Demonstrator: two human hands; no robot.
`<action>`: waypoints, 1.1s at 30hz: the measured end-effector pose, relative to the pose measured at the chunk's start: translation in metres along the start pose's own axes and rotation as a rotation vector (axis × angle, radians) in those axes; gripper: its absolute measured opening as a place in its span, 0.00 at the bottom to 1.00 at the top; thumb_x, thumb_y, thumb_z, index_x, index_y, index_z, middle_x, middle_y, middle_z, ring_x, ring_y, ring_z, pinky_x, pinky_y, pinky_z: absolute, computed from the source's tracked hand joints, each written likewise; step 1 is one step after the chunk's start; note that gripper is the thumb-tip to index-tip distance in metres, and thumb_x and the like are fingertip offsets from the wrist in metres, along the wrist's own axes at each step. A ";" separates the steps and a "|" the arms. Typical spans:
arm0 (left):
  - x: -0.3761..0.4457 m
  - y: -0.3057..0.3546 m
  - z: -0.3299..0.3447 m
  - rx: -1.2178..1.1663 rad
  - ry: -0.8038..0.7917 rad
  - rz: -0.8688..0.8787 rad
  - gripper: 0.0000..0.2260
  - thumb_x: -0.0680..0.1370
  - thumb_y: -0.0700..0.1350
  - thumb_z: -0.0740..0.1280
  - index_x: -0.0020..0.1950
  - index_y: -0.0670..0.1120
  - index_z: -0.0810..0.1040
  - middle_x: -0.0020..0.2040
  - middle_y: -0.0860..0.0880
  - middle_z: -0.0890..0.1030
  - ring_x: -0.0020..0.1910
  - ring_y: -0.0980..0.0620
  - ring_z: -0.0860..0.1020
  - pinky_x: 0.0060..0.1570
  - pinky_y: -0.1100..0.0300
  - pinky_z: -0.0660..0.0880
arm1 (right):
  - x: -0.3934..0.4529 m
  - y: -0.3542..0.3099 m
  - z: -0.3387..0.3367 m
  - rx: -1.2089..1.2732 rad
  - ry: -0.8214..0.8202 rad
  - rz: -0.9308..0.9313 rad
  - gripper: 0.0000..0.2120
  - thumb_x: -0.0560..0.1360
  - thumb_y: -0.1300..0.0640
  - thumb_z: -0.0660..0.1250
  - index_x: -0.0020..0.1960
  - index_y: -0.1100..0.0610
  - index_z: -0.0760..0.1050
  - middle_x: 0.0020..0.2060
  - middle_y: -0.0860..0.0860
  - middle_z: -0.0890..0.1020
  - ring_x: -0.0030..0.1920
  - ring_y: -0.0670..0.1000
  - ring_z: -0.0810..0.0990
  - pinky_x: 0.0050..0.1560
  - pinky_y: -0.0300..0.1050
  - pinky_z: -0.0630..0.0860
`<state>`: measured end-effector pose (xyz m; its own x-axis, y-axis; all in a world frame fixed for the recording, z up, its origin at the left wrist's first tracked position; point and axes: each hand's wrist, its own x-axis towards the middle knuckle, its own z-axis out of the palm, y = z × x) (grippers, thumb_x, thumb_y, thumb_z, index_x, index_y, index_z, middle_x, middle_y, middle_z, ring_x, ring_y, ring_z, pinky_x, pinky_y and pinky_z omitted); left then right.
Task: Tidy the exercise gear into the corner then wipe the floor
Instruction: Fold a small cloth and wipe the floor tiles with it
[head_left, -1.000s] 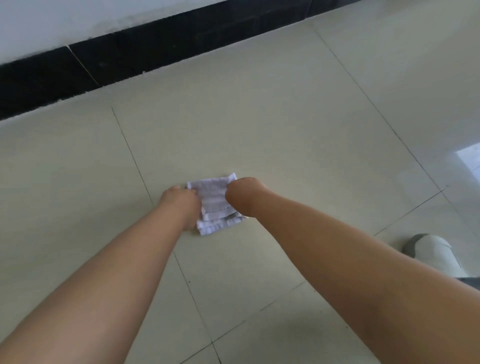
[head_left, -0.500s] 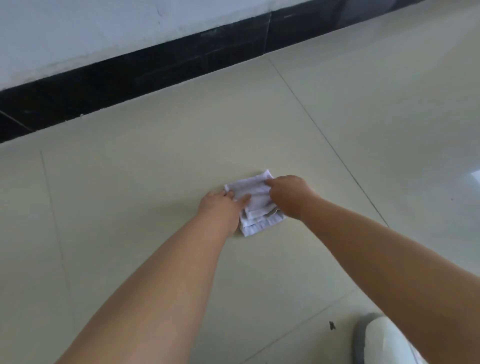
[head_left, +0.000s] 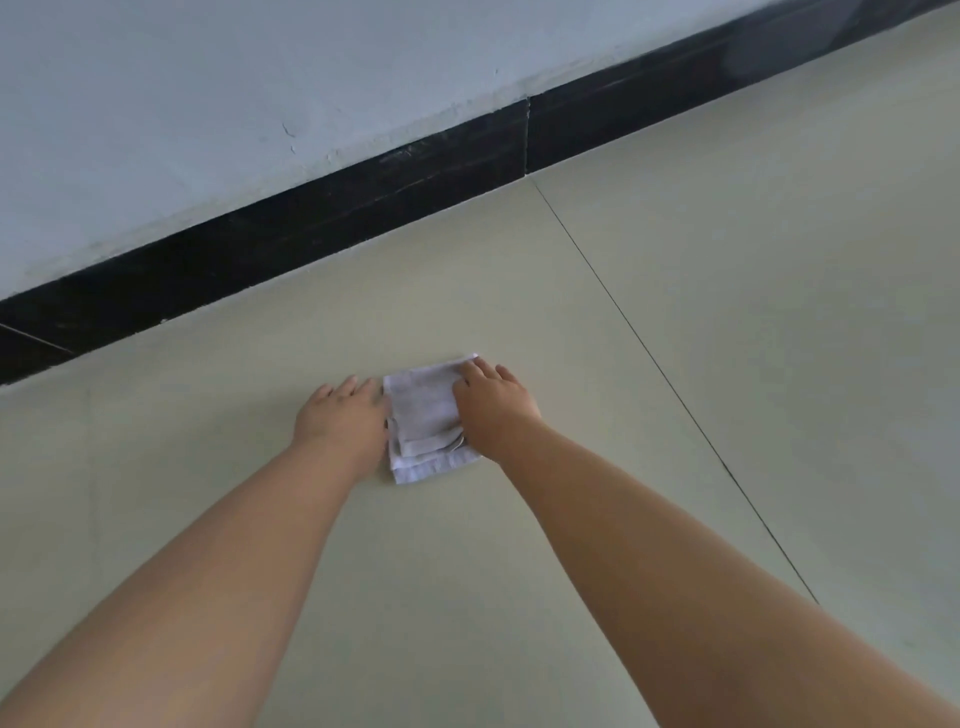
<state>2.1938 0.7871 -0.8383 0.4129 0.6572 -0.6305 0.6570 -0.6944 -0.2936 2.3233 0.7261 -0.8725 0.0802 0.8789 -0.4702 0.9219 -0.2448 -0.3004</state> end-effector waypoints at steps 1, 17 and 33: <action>0.002 0.004 -0.001 -0.015 0.054 0.004 0.20 0.83 0.45 0.50 0.75 0.47 0.60 0.77 0.50 0.58 0.77 0.52 0.55 0.73 0.58 0.55 | -0.001 0.003 0.003 0.024 0.028 -0.015 0.26 0.78 0.59 0.61 0.73 0.60 0.59 0.76 0.53 0.55 0.77 0.51 0.48 0.76 0.45 0.46; 0.026 0.075 -0.014 -0.221 0.071 0.130 0.25 0.83 0.46 0.51 0.78 0.42 0.47 0.79 0.46 0.47 0.78 0.50 0.50 0.73 0.57 0.56 | -0.022 0.062 -0.009 -0.151 0.098 0.038 0.23 0.80 0.52 0.56 0.74 0.56 0.60 0.76 0.47 0.56 0.78 0.52 0.45 0.76 0.50 0.38; -0.069 0.051 0.117 -0.184 0.253 0.262 0.21 0.70 0.47 0.55 0.46 0.40 0.86 0.46 0.43 0.86 0.44 0.46 0.86 0.47 0.58 0.78 | -0.098 0.016 0.101 -0.179 0.316 -0.315 0.16 0.64 0.60 0.63 0.47 0.61 0.85 0.48 0.54 0.86 0.49 0.54 0.86 0.48 0.52 0.81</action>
<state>2.1252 0.6717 -0.8940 0.7086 0.5324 -0.4631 0.6014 -0.7990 0.0016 2.2924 0.5951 -0.9150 -0.1277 0.9872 -0.0958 0.9684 0.1032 -0.2270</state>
